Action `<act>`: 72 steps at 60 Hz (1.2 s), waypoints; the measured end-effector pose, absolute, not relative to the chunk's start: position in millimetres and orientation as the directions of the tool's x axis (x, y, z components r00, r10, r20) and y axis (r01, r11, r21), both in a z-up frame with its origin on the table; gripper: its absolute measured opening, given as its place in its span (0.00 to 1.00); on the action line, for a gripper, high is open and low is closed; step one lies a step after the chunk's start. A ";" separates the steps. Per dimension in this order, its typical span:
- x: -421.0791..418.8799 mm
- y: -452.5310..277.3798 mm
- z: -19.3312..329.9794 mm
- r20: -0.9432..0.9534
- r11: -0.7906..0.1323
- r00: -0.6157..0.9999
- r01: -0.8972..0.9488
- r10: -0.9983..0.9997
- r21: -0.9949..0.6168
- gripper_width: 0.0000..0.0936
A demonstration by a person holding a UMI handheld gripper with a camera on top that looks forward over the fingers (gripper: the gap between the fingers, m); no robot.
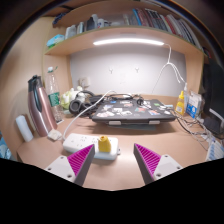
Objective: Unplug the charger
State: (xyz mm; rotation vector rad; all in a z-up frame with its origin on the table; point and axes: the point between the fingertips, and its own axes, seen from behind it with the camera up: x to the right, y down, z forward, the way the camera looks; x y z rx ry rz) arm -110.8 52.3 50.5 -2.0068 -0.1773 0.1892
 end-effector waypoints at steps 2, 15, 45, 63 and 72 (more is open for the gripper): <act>-118.7 60.2 49.9 -0.057 -0.421 0.976 0.037 0.208 -0.906 0.92; -139.6 86.7 32.8 -0.018 -0.430 0.982 0.066 0.188 -0.900 0.83; -138.8 93.8 93.0 0.024 -0.276 0.977 0.083 0.211 -0.957 0.20; -71.0 68.9 191.1 0.039 -0.187 0.991 0.063 0.127 -0.980 0.20; -31.4 52.3 128.6 0.040 -0.340 0.994 0.071 0.098 -0.938 0.20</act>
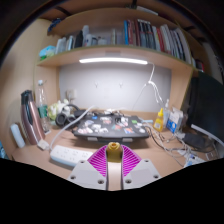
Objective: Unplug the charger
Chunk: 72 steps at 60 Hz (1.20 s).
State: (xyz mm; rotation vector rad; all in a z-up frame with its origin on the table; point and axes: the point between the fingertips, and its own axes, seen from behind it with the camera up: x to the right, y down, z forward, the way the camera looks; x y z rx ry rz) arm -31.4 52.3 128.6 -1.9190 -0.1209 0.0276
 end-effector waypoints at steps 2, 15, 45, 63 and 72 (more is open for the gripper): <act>-23.6 48.3 112.6 0.037 -0.380 0.995 0.069 0.091 -0.922 0.21; -6.1 35.5 40.4 0.004 -0.555 0.996 0.052 0.088 -0.830 0.22; -20.9 72.6 -14.2 -0.017 -0.654 0.994 0.057 0.105 -0.754 0.45; -37.1 68.7 11.4 -0.042 -0.568 0.984 0.064 0.171 -0.821 0.95; -22.4 46.4 32.4 -0.011 -0.532 0.984 0.086 0.177 -0.842 0.95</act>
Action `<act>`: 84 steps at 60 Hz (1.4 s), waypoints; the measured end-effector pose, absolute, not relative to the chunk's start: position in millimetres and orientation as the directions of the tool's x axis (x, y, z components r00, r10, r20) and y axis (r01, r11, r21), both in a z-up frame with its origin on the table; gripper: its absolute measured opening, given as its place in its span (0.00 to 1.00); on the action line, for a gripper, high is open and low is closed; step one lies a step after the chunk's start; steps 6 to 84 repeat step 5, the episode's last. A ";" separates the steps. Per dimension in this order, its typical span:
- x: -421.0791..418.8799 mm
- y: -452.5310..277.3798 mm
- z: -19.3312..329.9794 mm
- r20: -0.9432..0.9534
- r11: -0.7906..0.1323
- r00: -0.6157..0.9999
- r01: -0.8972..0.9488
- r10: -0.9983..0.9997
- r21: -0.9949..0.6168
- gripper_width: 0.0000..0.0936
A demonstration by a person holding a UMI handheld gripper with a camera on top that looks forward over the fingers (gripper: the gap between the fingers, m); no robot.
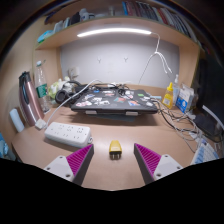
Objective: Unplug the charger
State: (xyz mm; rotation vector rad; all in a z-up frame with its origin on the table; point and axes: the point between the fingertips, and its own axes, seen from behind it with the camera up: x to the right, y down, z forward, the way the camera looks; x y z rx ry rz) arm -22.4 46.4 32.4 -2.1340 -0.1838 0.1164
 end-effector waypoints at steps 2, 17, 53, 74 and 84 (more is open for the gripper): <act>-18.6 39.0 37.3 -0.014 -0.528 0.984 0.083 0.177 -0.845 0.95; -13.8 27.9 43.0 -0.022 -0.523 0.983 0.078 0.182 -0.848 0.95; -13.8 27.9 43.0 -0.022 -0.523 0.983 0.078 0.182 -0.848 0.95; -13.8 27.9 43.0 -0.022 -0.523 0.983 0.078 0.182 -0.848 0.95; -13.8 27.9 43.0 -0.022 -0.523 0.983 0.078 0.182 -0.848 0.95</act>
